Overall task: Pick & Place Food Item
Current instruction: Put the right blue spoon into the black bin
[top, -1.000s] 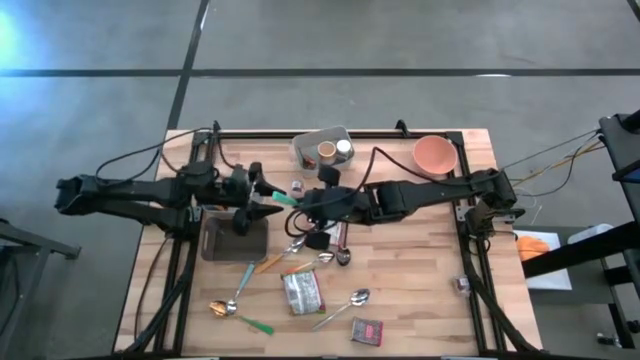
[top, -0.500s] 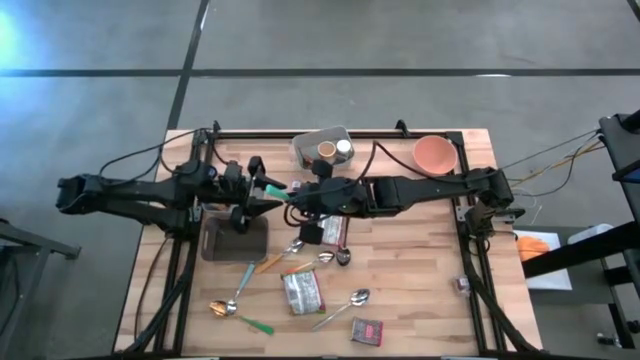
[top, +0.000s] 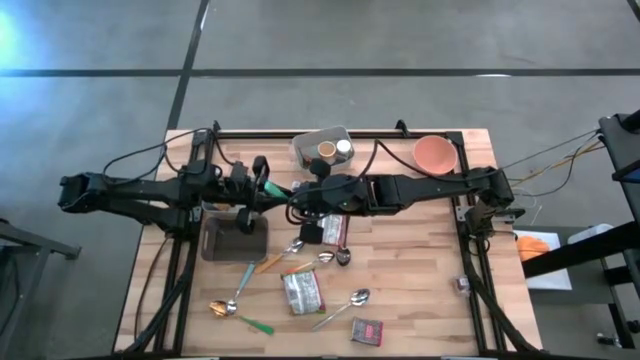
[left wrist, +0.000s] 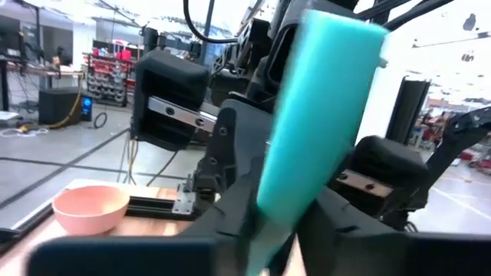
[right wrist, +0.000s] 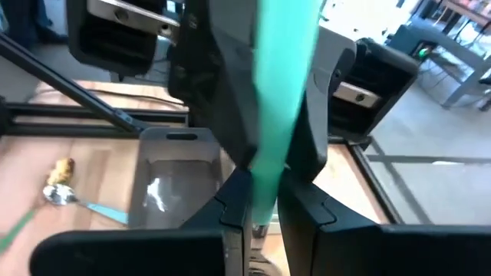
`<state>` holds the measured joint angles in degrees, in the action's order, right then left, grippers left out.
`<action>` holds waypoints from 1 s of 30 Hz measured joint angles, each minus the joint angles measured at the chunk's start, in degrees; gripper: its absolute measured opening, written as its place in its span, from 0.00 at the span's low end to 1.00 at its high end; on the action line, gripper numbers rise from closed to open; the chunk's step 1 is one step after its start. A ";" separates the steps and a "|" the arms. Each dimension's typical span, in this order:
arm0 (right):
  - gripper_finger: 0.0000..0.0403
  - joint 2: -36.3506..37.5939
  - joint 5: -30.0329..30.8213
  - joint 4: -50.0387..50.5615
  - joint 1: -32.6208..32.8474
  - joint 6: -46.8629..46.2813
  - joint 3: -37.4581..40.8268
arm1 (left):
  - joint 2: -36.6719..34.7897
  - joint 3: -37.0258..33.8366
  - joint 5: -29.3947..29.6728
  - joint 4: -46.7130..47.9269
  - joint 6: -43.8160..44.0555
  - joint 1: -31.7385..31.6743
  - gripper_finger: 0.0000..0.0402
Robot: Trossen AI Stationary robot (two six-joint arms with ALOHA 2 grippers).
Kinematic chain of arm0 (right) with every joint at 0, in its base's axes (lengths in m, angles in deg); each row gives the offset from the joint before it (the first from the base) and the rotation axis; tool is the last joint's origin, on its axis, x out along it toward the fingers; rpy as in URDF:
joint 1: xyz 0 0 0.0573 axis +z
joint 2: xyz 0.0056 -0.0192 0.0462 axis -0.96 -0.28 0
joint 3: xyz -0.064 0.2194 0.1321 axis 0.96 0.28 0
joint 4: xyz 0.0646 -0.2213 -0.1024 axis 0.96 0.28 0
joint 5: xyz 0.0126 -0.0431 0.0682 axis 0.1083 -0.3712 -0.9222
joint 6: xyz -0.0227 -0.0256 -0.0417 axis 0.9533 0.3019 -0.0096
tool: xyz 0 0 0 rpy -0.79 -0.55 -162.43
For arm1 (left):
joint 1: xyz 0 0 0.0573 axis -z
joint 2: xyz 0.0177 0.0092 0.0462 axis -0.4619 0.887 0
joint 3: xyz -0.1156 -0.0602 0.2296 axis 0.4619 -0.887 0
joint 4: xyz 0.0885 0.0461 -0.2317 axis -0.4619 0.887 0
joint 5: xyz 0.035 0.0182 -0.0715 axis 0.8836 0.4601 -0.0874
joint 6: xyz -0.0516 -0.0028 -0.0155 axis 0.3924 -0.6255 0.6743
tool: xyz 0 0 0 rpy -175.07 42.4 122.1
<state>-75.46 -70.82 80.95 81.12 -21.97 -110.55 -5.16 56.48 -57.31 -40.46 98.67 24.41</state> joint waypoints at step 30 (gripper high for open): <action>0.51 0.00 0.00 5.31 0.26 -1.41 0.33 | -2.38 14.63 2.96 46.92 3.20 0.00 0.13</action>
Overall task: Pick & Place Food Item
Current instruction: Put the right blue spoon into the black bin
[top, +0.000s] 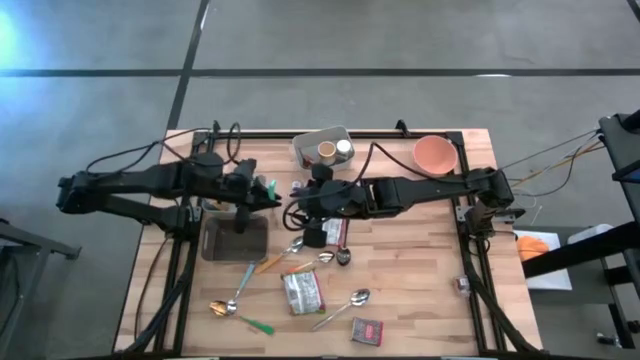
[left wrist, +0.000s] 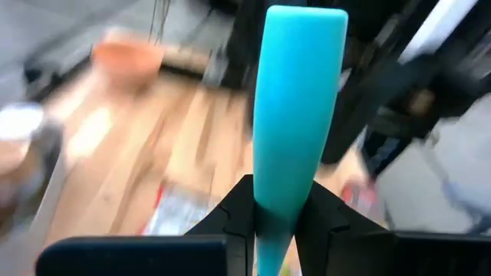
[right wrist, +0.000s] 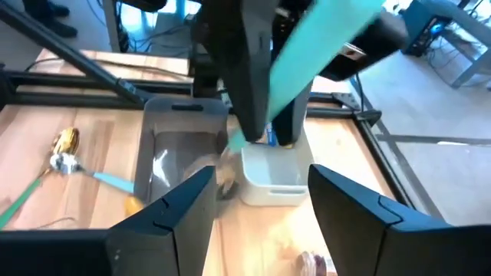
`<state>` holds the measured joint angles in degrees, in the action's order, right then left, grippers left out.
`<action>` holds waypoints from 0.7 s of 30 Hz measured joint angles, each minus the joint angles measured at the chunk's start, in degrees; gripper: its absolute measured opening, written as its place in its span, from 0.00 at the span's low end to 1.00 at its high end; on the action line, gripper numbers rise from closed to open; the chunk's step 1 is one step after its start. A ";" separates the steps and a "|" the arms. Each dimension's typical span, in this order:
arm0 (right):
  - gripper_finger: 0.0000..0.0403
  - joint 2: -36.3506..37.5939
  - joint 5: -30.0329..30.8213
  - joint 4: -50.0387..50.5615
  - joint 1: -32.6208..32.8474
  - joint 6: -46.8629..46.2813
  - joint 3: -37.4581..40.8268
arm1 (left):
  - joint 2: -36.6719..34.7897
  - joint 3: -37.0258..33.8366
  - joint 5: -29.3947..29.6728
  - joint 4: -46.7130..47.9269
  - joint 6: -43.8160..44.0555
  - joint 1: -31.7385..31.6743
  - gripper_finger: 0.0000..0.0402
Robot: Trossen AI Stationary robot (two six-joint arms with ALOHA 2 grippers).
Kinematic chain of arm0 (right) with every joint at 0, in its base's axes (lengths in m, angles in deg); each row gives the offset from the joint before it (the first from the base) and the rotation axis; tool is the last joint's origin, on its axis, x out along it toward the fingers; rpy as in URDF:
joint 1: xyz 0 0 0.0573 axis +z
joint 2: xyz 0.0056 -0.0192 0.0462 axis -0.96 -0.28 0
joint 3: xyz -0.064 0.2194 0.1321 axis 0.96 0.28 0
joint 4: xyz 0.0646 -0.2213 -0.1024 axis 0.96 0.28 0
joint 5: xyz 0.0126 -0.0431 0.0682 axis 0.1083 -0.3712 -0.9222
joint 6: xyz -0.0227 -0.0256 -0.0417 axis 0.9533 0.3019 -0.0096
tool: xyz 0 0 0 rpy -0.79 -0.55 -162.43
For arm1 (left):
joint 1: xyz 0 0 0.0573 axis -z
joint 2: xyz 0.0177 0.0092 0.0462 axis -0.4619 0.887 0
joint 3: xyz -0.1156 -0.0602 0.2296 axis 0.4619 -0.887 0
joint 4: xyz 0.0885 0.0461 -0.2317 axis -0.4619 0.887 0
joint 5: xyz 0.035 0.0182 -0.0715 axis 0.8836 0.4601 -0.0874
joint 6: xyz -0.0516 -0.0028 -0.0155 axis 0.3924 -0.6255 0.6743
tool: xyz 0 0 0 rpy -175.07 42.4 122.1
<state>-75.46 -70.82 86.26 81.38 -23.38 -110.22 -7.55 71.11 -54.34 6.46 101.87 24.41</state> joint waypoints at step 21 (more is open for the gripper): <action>0.52 0.00 -0.22 25.15 1.02 -23.04 6.42 | -0.48 5.98 6.56 43.43 7.32 0.02 0.13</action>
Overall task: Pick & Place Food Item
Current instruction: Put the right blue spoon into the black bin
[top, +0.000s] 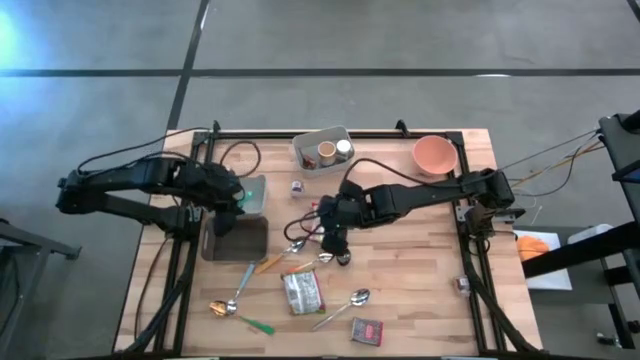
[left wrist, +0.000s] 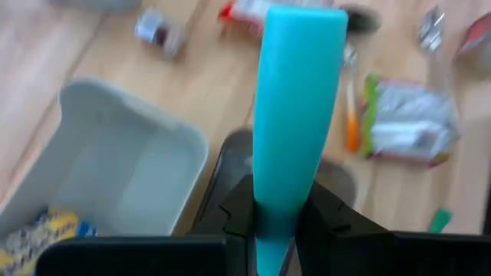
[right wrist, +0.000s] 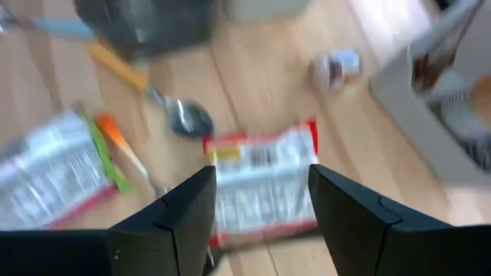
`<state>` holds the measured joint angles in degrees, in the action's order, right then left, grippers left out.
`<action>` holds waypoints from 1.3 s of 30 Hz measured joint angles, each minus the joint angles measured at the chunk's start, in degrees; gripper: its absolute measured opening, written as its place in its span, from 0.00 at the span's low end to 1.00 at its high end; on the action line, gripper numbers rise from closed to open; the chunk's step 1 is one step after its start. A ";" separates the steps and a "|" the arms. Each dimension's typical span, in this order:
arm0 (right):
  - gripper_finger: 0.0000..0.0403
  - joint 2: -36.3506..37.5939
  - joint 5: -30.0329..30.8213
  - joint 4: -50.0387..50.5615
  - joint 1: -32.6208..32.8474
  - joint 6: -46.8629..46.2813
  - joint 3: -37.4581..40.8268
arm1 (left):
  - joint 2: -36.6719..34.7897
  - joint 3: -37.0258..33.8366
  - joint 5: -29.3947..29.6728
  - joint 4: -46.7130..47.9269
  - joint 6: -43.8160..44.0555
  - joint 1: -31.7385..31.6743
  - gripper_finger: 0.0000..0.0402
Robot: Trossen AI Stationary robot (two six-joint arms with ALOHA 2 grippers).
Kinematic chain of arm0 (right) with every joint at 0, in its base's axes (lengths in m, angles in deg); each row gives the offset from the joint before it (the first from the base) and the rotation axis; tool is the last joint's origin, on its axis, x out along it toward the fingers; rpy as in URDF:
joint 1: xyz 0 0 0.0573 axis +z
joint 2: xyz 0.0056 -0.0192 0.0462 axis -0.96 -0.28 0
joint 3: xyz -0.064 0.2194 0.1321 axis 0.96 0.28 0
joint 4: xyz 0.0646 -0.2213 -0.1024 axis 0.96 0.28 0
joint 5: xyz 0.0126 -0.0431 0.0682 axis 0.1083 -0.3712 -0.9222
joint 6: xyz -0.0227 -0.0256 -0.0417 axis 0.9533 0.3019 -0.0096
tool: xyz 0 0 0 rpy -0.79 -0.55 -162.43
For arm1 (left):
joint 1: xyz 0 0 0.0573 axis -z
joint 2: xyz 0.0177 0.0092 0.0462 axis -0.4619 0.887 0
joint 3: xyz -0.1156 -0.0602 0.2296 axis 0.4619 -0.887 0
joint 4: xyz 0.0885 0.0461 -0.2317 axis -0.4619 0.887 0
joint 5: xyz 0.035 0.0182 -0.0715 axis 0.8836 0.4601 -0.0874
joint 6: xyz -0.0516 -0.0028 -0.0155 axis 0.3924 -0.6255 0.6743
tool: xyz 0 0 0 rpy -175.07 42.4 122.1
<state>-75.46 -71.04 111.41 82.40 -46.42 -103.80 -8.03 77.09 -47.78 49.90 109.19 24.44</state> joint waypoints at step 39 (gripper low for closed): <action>0.52 0.00 0.58 -2.33 4.60 2.31 14.32 | 36.56 -6.10 -7.28 0.00 -18.14 0.35 0.13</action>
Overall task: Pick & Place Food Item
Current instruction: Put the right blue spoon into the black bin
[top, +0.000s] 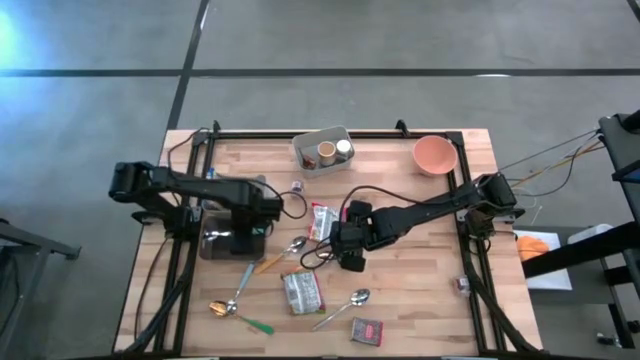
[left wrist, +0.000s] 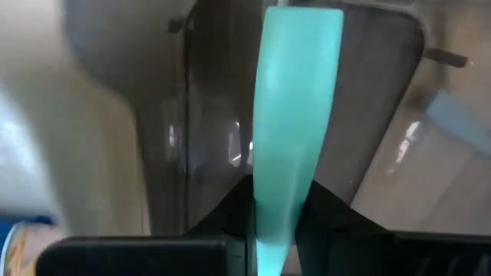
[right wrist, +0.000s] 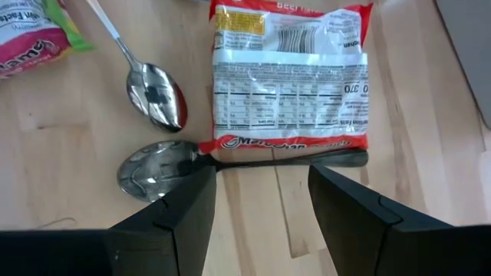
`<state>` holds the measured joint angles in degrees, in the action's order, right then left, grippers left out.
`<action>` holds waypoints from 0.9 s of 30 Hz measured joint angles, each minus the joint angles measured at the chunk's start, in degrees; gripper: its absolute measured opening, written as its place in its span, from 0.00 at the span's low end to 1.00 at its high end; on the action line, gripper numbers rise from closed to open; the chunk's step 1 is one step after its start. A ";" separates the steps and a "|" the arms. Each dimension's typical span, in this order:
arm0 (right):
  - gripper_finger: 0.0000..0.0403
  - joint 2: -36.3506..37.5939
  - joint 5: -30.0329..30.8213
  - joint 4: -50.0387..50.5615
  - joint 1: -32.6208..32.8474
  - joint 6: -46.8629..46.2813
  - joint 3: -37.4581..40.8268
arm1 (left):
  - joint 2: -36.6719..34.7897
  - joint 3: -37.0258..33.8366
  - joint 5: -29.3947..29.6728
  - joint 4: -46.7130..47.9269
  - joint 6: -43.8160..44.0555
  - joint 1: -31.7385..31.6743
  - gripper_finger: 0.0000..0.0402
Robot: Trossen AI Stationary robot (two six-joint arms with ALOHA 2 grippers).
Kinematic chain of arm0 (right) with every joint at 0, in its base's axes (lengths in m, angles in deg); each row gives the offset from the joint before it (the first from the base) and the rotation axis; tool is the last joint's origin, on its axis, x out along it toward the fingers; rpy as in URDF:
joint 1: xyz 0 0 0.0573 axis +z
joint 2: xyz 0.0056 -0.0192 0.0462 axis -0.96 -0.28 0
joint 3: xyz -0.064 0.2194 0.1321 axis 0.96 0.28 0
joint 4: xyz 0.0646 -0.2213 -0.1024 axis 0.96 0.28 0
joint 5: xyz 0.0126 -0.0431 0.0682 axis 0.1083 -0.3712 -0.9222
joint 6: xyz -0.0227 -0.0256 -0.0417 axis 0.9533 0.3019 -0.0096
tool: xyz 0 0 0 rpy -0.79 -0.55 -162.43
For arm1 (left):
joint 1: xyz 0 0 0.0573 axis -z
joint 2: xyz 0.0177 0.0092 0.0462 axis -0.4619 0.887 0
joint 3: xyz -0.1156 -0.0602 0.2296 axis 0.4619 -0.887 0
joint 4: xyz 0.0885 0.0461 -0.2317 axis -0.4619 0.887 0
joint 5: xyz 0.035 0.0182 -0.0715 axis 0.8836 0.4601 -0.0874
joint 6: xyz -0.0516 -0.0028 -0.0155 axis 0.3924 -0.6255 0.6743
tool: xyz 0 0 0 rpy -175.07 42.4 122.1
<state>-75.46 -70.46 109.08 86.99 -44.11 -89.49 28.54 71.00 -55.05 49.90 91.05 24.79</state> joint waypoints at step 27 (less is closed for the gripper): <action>0.52 0.11 -0.10 0.02 0.50 1.24 -0.89 | 4.01 -3.10 -4.02 -8.86 -6.10 0.02 0.13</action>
<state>-75.35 -70.56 109.10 87.50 -42.88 -90.38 32.54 67.90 -59.08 41.03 84.95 24.81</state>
